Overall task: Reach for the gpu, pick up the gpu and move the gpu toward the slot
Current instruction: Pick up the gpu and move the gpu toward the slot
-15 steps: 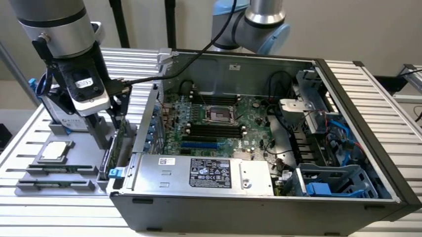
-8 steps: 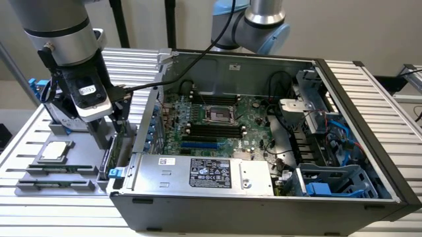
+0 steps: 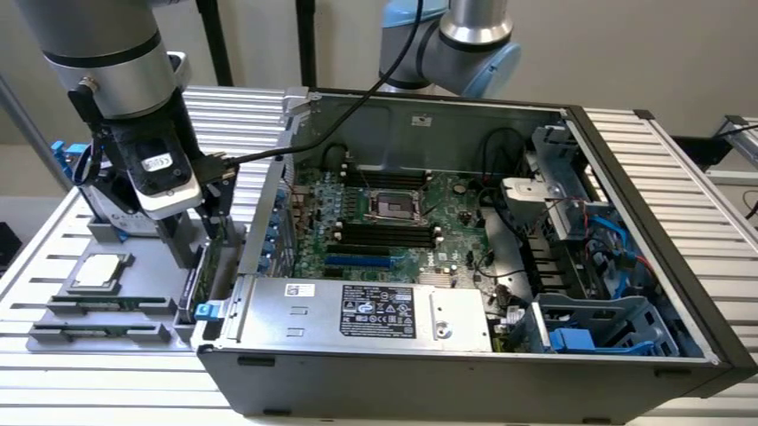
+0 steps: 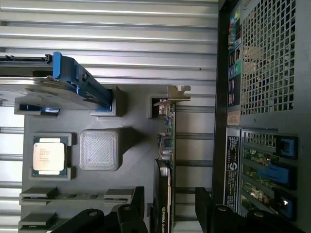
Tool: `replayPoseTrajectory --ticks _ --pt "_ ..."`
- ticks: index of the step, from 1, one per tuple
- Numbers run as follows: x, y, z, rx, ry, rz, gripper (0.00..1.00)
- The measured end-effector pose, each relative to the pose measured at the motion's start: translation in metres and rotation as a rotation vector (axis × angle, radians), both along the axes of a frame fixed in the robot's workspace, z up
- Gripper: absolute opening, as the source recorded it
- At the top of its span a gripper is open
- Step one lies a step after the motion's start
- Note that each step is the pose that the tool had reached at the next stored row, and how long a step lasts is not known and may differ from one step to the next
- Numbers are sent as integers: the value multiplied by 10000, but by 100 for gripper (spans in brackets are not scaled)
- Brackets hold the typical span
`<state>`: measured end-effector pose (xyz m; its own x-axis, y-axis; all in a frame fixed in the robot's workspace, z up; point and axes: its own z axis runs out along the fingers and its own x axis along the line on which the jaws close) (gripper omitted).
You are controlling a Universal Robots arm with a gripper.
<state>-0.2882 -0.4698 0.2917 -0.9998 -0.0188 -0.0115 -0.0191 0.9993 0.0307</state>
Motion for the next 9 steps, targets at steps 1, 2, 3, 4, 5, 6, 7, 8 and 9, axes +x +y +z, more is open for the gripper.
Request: replayPoseTrajectory --ticks 1,2,3,4,5,6,7,8,9 --pt "0 0 0 -1 0 0 54" --pt "0 0 -1 0 -1 0 54" --pt "0 0 -1 0 -1 0 54" --pt "0 0 -2 1 -1 0 54" --pt "0 0 -4 0 1 0 54" --pt "0 1 -8 3 2 0 54" --pt "0 0 -15 3 4 0 54" --pt "0 0 -24 1 11 0 54" --pt "0 0 -40 1 18 0 54"
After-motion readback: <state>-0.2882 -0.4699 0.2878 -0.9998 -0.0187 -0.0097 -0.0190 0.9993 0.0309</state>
